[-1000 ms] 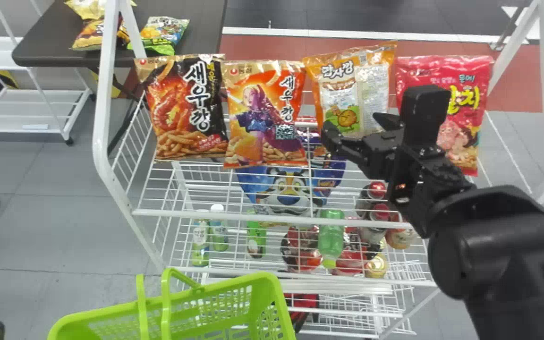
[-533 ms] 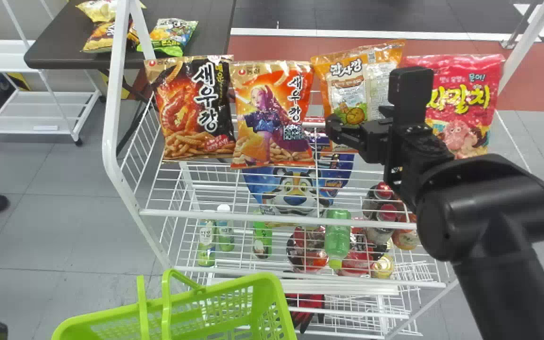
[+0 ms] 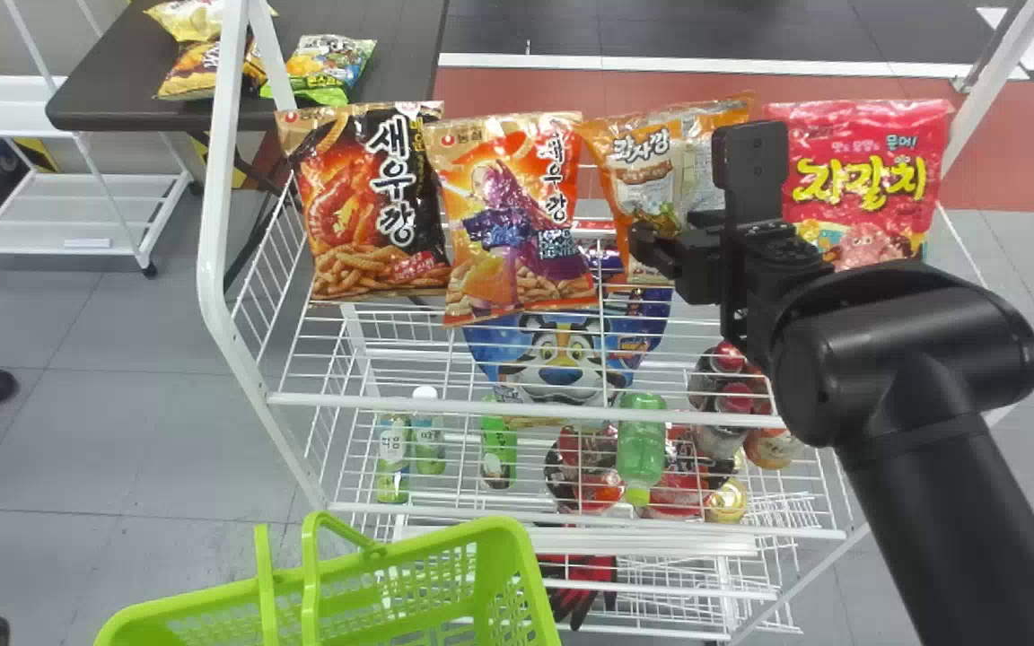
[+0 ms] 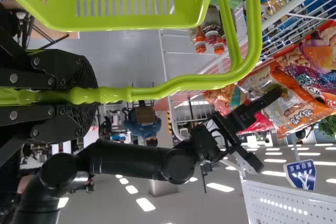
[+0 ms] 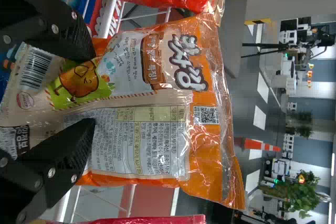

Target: Hold basket handle with left hand then pick Gamjakkang with right hand and place into basket

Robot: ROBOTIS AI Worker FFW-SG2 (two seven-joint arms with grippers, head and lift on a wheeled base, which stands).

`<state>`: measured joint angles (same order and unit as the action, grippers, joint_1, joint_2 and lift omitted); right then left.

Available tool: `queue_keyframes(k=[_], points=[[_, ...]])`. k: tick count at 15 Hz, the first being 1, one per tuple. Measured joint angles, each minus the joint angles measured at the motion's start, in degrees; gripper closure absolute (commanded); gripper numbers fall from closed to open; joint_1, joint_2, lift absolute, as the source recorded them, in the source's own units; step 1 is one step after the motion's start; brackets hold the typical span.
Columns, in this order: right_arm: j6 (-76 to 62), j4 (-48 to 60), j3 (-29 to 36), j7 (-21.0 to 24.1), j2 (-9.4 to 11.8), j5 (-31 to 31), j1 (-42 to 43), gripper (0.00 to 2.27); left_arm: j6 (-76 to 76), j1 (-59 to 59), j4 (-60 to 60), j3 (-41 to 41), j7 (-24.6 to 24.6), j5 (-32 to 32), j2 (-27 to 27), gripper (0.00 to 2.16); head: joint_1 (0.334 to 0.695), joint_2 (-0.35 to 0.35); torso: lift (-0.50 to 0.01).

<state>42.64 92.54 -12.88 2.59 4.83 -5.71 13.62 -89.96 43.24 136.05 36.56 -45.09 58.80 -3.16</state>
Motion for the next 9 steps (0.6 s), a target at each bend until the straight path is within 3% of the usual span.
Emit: queue_keyframes(k=[9], points=[[0.43,8.34,1.18,1.07,0.18,0.4,-4.36,2.25,0.0,0.0,-0.44,0.02,-0.15,0.47,0.06,2.15,0.695,0.004,-0.018]])
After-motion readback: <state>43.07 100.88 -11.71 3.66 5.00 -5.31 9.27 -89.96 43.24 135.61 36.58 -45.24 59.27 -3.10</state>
